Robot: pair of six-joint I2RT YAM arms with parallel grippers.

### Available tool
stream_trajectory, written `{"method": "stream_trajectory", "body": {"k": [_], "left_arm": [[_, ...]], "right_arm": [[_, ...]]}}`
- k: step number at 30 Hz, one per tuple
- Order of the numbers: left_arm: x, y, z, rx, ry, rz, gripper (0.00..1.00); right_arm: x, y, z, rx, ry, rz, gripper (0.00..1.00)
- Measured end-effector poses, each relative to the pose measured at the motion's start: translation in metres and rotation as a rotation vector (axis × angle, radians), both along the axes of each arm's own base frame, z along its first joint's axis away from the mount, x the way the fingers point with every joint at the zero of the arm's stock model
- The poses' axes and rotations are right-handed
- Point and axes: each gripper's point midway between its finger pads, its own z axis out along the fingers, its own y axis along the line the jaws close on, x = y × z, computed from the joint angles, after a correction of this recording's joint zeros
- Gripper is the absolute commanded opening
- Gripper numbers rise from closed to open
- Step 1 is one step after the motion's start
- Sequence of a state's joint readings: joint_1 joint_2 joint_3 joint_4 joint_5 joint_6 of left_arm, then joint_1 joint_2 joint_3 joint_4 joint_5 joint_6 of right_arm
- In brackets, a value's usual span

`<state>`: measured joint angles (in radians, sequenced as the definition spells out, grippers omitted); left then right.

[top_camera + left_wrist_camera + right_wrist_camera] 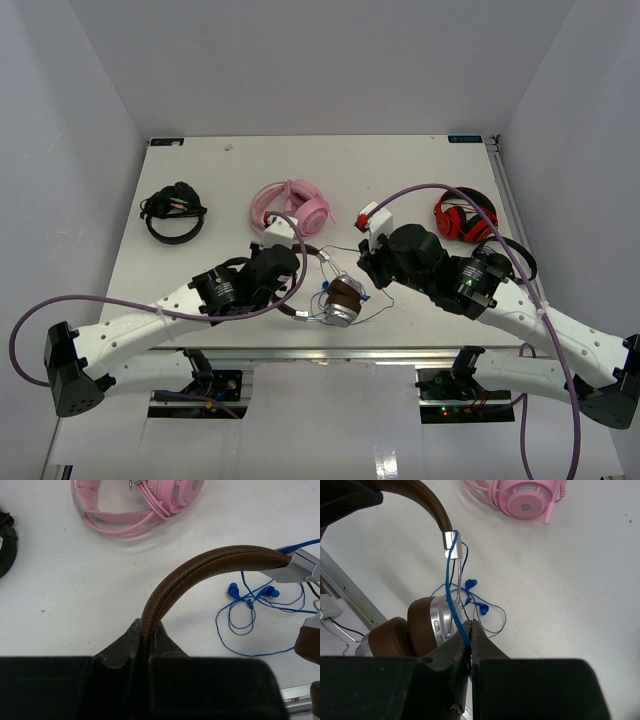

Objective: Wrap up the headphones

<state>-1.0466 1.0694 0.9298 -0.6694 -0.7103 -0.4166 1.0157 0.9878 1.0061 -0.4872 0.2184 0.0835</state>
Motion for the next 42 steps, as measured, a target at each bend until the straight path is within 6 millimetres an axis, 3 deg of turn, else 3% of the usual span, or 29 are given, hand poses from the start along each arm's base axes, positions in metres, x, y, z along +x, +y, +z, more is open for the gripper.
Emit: {"method": "stream_trajectory", "body": {"k": [33, 42], "left_arm": [[-0.005, -0.02, 0.008, -0.087, -0.018, -0.117, 0.0], [0.014, -0.012, -0.019, 0.064, -0.011, 0.008, 0.0]], "right_arm": [[0.007, -0.016, -0.005, -0.07, 0.015, -0.088, 0.08], [-0.011, -0.005, -0.002, -0.018, 0.068, 0.003, 0.08]]}}
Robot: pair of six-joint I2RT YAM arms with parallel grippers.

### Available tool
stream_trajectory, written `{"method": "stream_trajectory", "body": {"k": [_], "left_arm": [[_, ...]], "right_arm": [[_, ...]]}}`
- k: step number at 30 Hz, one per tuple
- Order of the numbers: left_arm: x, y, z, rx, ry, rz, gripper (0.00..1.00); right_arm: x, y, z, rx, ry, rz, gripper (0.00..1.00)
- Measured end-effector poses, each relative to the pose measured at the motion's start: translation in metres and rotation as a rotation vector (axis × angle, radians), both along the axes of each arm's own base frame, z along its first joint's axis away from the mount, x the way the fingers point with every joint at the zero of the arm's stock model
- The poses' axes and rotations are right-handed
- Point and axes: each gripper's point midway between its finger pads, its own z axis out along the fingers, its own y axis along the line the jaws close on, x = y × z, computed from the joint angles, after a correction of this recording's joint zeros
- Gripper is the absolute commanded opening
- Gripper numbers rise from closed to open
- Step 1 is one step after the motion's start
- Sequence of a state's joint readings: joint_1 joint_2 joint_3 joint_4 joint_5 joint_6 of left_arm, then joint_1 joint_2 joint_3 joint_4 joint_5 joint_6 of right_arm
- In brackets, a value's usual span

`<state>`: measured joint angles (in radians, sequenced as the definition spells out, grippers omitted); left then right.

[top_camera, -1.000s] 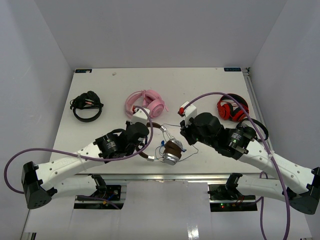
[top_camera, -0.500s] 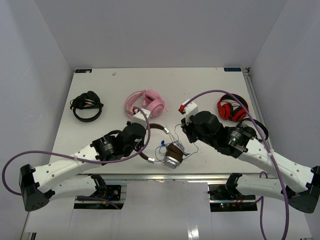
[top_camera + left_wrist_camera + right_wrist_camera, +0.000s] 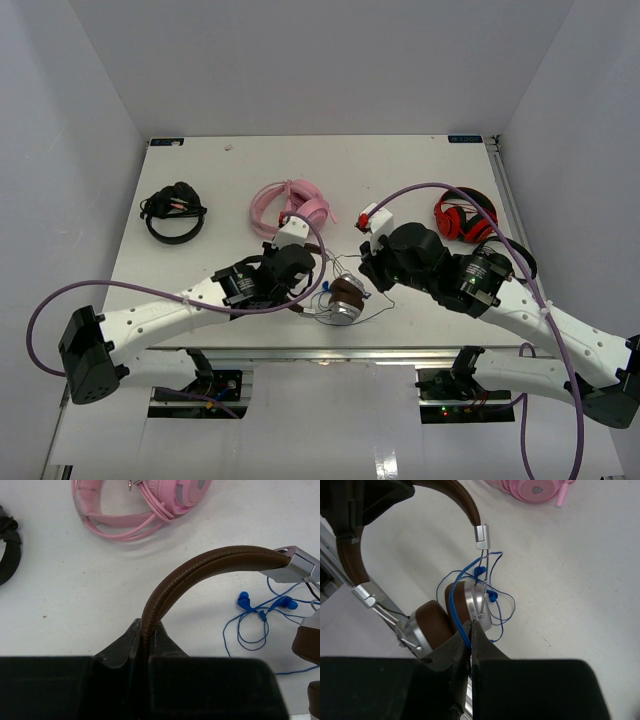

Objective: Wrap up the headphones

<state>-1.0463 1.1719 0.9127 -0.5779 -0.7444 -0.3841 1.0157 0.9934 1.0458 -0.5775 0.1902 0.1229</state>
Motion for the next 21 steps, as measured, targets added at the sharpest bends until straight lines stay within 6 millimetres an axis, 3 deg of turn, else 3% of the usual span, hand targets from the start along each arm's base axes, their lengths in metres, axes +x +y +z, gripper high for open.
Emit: {"method": "stream_trajectory", "body": {"k": [4, 15, 21], "left_arm": [[0.009, 0.002, 0.003, 0.025, -0.016, 0.079, 0.0], [0.03, -0.001, 0.043, -0.108, -0.116, 0.264, 0.0], [0.033, -0.001, 0.047, -0.183, -0.122, 0.317, 0.0]], "right_arm": [[-0.008, 0.006, -0.001, 0.019, 0.025, 0.038, 0.08], [-0.037, 0.034, -0.013, 0.118, 0.079, 0.142, 0.08], [-0.048, 0.046, -0.025, 0.145, 0.092, 0.165, 0.08]]}}
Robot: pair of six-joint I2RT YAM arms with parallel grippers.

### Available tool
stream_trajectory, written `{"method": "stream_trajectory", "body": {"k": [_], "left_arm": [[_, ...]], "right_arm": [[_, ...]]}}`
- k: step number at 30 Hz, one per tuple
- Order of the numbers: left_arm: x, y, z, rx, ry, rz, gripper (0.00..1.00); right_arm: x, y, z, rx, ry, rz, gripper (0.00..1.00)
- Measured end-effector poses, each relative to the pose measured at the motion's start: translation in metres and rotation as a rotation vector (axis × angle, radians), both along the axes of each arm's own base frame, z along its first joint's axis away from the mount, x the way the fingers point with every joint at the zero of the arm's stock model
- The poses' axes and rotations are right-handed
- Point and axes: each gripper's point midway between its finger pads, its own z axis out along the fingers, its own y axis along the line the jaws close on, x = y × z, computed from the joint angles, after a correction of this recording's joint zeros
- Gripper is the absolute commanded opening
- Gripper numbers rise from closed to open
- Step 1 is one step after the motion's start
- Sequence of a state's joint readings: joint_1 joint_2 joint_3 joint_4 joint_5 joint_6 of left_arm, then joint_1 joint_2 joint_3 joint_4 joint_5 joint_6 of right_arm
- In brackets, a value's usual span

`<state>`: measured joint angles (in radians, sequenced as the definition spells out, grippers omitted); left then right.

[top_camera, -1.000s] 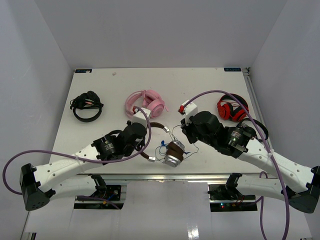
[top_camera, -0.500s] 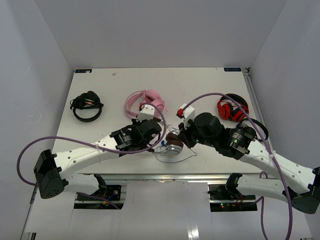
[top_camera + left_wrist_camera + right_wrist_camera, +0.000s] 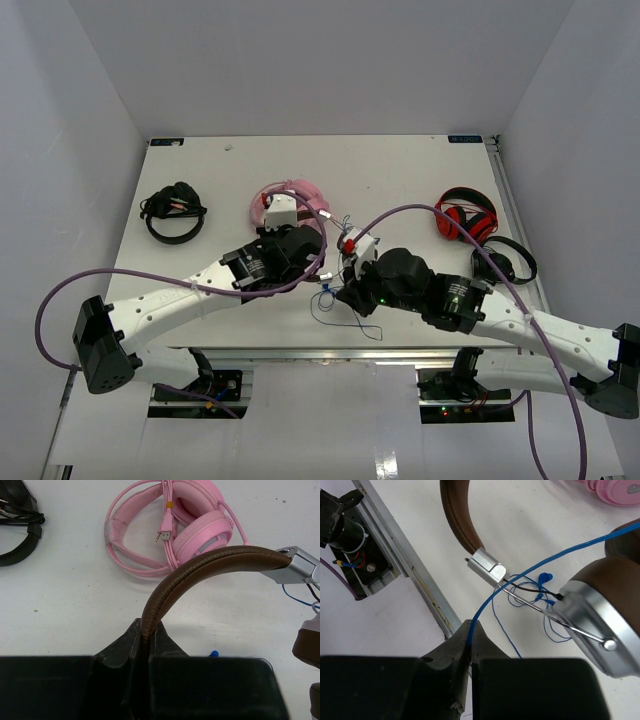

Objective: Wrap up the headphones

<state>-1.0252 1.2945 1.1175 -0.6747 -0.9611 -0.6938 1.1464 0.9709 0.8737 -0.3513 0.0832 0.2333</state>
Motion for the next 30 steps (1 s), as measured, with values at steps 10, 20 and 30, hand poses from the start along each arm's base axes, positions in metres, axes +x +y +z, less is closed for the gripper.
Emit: {"method": "stream_trajectory", "body": {"k": [10, 20, 30], "left_arm": [[0.0, 0.011, 0.016, -0.169, -0.042, 0.062, 0.0], [-0.016, 0.023, 0.042, -0.399, -0.101, 0.059, 0.0], [-0.026, 0.027, 0.061, -0.541, -0.138, 0.03, 0.0]], "right_arm": [[-0.009, 0.005, -0.018, 0.04, -0.001, -0.037, 0.08], [-0.01, 0.003, -0.032, 0.063, -0.013, -0.085, 0.08], [-0.008, 0.003, -0.039, 0.086, -0.022, -0.111, 0.08]]}}
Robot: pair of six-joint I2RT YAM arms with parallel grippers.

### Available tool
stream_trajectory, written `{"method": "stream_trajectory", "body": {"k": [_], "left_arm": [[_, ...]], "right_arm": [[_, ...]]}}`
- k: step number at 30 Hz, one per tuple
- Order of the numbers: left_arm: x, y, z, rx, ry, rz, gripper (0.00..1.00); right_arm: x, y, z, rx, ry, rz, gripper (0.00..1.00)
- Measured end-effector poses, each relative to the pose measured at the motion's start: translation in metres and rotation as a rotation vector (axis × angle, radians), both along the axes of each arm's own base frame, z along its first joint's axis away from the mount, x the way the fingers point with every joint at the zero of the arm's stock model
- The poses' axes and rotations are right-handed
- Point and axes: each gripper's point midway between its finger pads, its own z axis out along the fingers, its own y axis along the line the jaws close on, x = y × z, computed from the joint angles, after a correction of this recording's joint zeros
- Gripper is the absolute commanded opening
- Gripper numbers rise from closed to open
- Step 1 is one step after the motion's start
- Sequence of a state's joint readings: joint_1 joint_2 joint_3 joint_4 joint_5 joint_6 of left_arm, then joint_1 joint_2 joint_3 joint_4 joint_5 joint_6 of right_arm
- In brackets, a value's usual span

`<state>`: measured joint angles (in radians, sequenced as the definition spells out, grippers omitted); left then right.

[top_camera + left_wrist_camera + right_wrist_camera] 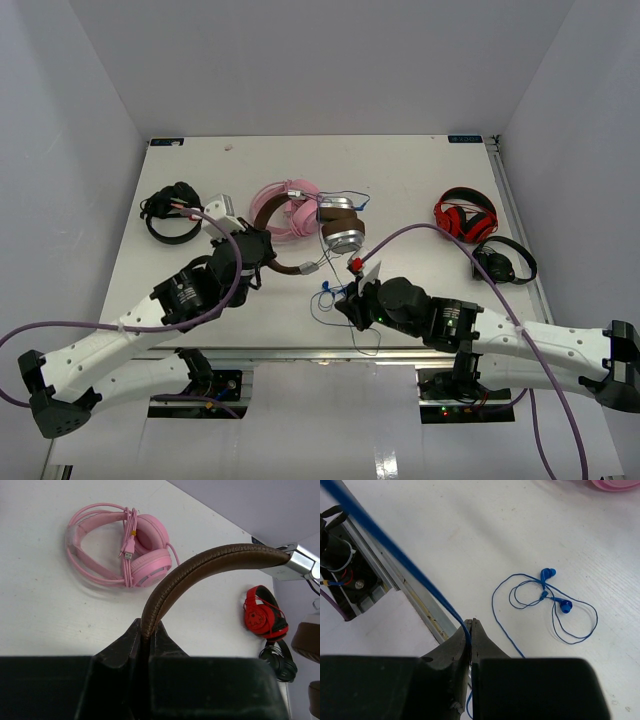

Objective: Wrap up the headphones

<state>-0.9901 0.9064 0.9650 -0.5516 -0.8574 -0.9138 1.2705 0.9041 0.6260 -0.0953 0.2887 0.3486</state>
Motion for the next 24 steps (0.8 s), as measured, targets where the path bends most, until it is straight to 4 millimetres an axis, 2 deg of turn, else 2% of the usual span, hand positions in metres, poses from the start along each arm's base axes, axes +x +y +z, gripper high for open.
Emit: {"method": "stream_trajectory", "body": {"k": [8, 16, 24], "left_arm": [[-0.011, 0.001, 0.012, -0.058, -0.019, -0.064, 0.0], [-0.026, 0.007, 0.031, -0.141, -0.063, -0.127, 0.0], [-0.041, -0.01, 0.045, -0.203, -0.094, -0.274, 0.0]], "right_arm": [[0.005, -0.01, -0.012, -0.005, -0.013, -0.048, 0.08], [0.009, -0.007, -0.01, 0.031, -0.03, -0.063, 0.08], [0.015, -0.009, -0.018, 0.02, -0.042, -0.094, 0.08]]}}
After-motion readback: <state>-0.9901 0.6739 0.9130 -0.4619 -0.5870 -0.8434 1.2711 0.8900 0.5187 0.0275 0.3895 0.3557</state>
